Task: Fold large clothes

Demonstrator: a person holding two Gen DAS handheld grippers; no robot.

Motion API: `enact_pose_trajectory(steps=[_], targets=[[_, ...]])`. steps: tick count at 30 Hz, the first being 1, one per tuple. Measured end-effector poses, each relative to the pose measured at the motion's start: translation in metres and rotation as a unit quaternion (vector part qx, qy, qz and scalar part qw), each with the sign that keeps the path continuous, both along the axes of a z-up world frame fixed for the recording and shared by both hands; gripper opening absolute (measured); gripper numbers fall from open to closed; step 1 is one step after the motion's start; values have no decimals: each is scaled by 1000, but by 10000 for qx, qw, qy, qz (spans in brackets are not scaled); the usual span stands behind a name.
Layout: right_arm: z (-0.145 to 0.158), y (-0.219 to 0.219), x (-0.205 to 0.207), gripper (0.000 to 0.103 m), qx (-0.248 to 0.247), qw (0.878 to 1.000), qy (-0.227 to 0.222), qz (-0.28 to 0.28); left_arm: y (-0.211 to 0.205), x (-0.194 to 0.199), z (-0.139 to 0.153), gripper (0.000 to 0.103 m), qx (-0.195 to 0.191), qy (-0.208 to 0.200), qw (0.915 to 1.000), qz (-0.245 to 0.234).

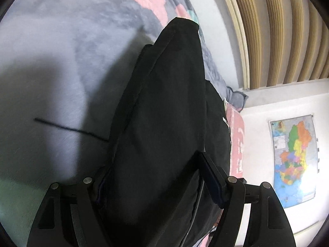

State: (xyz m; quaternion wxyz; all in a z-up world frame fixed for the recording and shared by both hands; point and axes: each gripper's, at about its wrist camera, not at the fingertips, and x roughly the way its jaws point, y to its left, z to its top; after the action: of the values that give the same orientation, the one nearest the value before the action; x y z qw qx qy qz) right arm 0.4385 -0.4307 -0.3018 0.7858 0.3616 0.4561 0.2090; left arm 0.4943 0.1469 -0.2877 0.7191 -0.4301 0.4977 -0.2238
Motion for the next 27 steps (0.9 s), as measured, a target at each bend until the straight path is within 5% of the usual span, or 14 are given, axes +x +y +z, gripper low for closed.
enact_pose_trajectory(steps=[6, 8, 10, 12, 21, 27], targets=[[-8, 5, 20, 95, 264, 9996, -43, 131, -10, 13, -12, 77, -134, 199, 9996, 145], [-3, 11, 17, 76, 138, 9995, -214, 201, -14, 9, -7, 73, 66, 55, 9999, 138], [6, 14, 5, 61, -29, 9980, -593, 194, -18, 0, 2, 44, 356, -201, 9991, 135], [17, 18, -7, 42, -253, 9954, -906, 189, -17, -14, 16, 37, 390, -597, 9974, 137], [110, 46, -98, 35, -574, 9795, -1880, 439, -48, -113, 128, 34, 491, -1950, 9795, -131], [156, 71, -186, 35, -736, 9755, -1974, 634, -34, -209, 167, 34, 508, -2206, 9740, -102]])
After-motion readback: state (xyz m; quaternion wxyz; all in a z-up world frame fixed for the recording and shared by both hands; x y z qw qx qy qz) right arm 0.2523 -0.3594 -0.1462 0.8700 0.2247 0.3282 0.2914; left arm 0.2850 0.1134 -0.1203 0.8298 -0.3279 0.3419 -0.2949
